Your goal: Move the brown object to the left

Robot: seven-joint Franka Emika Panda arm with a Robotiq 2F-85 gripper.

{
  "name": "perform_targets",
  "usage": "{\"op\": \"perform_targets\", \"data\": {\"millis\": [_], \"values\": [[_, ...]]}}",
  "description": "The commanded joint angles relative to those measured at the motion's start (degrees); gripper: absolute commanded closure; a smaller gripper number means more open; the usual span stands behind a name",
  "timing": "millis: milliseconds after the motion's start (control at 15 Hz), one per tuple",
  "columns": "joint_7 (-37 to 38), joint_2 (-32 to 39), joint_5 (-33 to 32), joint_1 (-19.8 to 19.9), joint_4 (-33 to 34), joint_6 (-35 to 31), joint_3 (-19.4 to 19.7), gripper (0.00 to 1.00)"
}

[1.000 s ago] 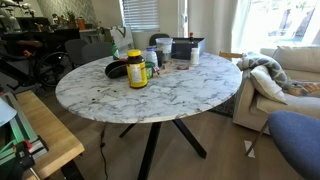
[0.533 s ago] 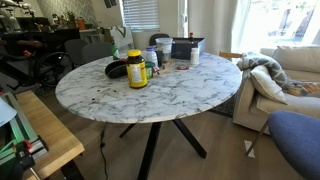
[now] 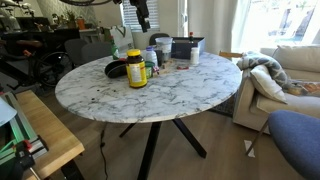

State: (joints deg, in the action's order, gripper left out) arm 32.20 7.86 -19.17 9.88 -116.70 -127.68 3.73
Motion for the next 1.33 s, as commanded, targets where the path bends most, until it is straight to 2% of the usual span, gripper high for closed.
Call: {"op": "perform_targets", "data": {"millis": [0, 267, 333, 400, 467, 600, 667, 733, 867, 1067, 1200, 1267], "values": [[-0.31, -0.17, 0.38, -2.19, 0.05, 0.05, 2.00, 0.00], [-0.70, -1.34, 1.45, -2.55, 0.35, 0.47, 1.67, 0.00], [-7.76, 3.01, 10.14, -0.74, 4.65, 0.70, 1.92, 0.00], [-12.80, 5.00, 14.16, 0.06, 6.04, -0.48, 2.20, 0.00], [-16.79, 8.32, 17.64, 3.31, 8.41, -1.14, -0.39, 0.00], [-25.79, 13.74, 25.00, 6.80, 13.86, 0.97, -2.11, 0.00], [-30.24, 16.83, 28.35, 8.12, 17.50, 3.01, -2.26, 0.00], [-34.77, 19.75, 32.24, 7.34, 21.01, 4.75, -0.47, 0.00], [-41.89, 24.41, 36.80, 9.86, 27.12, 8.36, -1.82, 0.00], [-48.78, 30.99, 37.60, 11.40, 36.82, 12.79, -2.23, 0.00], [-47.04, 35.01, 35.69, 10.50, 43.03, 14.16, -1.35, 0.00], [-46.89, 29.69, 36.19, 10.23, 35.10, 11.07, -1.09, 0.00]]}}
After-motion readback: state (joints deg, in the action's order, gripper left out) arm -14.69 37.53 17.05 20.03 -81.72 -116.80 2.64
